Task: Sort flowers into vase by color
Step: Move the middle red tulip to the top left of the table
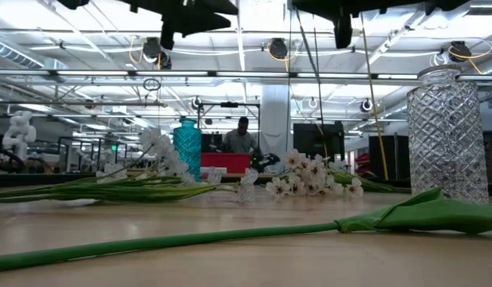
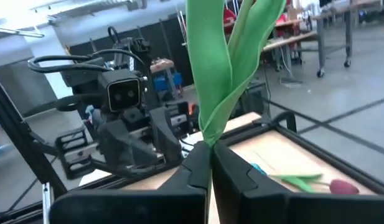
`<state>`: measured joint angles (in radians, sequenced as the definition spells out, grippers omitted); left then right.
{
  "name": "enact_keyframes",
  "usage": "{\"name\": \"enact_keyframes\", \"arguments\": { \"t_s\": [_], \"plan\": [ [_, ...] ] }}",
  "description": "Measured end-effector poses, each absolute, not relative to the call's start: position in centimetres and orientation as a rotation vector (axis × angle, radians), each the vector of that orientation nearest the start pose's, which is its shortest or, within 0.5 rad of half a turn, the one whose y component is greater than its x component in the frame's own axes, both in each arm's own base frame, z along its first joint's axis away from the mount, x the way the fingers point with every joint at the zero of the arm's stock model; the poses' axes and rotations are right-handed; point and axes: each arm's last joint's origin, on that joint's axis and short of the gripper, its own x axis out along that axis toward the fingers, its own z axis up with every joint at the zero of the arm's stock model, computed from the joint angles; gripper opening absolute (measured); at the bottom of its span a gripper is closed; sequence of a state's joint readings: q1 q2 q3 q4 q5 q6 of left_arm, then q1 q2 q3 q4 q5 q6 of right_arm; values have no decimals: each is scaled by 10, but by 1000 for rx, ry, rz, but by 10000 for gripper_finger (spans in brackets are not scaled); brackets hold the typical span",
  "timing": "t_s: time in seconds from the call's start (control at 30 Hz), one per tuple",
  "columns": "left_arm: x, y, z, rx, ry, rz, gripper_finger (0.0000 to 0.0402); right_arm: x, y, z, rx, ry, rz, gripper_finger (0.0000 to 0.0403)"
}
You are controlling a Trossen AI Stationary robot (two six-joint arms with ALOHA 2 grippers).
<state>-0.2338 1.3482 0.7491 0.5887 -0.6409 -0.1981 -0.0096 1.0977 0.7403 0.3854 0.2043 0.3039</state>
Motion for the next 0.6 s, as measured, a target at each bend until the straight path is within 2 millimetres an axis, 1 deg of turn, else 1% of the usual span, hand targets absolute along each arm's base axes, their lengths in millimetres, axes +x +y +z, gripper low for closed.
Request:
{"name": "enact_keyframes", "arguments": {
  "t_s": [0.2, 0.3, 0.4, 0.6],
  "plan": [
    [300, -51, 284, -142, -45, 358, 191, 259, -4, 311, 281, -128, -100, 0],
    [305, -52, 288, -104, -46, 345, 211, 263, -3, 311, 281, -154, -76, 0],
    [308, -53, 289, -78, -43, 322, 220, 267, -2, 310, 280, -174, -50, 0],
    [315, -50, 290, -56, -42, 308, 221, 275, 4, 305, 258, -193, -23, 0]
  ]
}}
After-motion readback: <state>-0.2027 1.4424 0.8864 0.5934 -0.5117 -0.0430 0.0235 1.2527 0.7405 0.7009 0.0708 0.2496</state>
